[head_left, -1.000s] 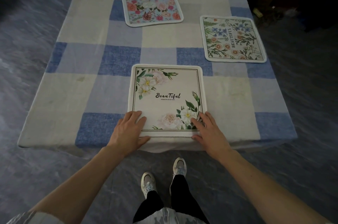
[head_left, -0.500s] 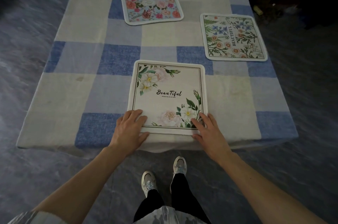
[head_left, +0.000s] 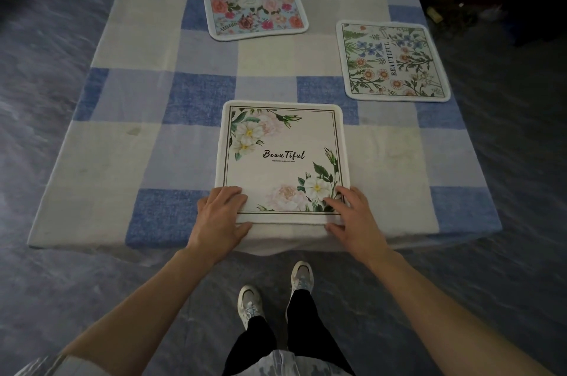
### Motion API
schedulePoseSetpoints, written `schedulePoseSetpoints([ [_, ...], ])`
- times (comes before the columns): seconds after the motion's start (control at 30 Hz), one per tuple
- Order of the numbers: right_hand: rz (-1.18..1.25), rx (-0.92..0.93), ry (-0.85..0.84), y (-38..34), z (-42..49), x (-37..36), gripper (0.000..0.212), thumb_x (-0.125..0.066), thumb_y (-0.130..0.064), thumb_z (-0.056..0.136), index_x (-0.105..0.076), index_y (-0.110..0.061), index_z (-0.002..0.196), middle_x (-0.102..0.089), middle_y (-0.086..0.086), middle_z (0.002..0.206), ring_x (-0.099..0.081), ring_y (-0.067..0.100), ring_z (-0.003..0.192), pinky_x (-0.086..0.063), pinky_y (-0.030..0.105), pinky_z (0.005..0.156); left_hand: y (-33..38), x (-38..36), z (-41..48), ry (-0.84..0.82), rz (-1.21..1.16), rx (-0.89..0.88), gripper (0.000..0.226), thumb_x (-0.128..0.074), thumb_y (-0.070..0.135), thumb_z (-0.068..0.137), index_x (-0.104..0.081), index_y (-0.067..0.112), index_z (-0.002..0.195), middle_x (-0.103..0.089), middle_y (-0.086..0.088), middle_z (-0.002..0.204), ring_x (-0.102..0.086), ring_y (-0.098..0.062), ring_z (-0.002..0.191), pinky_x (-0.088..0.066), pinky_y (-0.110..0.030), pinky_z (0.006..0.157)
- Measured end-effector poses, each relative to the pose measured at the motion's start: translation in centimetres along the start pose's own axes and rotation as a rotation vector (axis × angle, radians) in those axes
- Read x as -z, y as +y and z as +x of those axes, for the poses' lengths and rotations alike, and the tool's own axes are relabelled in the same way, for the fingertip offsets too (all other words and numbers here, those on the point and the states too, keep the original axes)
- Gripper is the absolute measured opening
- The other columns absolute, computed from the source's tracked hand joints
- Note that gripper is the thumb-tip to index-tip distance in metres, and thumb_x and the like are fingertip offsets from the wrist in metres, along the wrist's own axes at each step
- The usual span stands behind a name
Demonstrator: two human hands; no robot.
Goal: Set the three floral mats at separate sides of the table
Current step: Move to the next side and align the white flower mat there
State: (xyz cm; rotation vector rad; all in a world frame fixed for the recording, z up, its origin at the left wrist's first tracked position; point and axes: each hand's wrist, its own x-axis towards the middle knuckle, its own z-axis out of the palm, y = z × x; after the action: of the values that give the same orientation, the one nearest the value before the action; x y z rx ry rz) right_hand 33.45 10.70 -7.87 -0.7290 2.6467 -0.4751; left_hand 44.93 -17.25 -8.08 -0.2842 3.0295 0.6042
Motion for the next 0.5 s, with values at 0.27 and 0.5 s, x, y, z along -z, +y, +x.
schedulePoseSetpoints([
  [0.27,0.011,0.029,0.033,0.4,0.25,0.24,0.058,-0.077,-0.02,0.08,-0.056,-0.015,0.134,-0.038,0.01,0.149,-0.022,0.032,0.141,-0.022,0.041,0.117,0.69,-0.25,-0.3,-0.002,0.016,-0.005,0.04,-0.078,0.029,0.074,-0.065,0.013,0.108,-0.056,-0.008,0.125,-0.049,-0.029,0.116,-0.043,-0.051,0.089],
  [0.5,-0.021,0.041,0.067,-0.04,-0.35,-0.18,0.057,-0.076,-0.023,0.082,-0.054,-0.016,0.135,-0.041,0.007,0.146,-0.024,0.029,0.139,-0.026,0.041,0.115,0.22,-0.21,-0.18,-0.003,0.024,0.006,0.041,-0.078,0.034,0.073,-0.065,0.014,0.106,-0.056,-0.007,0.125,-0.048,-0.028,0.116,-0.043,-0.05,0.09],
])
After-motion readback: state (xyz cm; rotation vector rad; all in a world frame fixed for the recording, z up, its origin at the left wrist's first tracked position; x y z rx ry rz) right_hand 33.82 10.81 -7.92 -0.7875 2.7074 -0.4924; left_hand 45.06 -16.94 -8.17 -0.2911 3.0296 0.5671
